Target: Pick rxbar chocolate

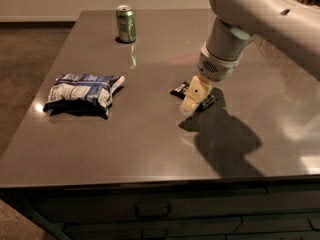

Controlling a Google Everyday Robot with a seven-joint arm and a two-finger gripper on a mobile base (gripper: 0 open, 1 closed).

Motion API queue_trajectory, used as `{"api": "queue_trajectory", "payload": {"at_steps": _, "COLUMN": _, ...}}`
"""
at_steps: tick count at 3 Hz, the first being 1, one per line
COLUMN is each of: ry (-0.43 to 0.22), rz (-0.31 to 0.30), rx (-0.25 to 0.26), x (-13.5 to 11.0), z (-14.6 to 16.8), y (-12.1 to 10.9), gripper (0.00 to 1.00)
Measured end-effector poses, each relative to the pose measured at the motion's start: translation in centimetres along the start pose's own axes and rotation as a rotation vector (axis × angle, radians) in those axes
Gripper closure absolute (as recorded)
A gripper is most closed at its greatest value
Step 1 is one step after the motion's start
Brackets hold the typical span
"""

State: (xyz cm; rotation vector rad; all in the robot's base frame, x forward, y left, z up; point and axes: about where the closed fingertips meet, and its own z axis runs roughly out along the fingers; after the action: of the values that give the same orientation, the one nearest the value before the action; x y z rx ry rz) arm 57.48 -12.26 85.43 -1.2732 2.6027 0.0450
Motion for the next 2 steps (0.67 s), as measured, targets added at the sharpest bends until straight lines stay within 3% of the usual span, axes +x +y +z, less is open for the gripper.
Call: {"api": "queue_trajectory", "payload": {"at_steps": 2, "ry": 0.018, "rz": 0.018, "rx": -0.033, "x": 0.36, "z": 1.49, "y": -0.91, "gripper": 0.41}}
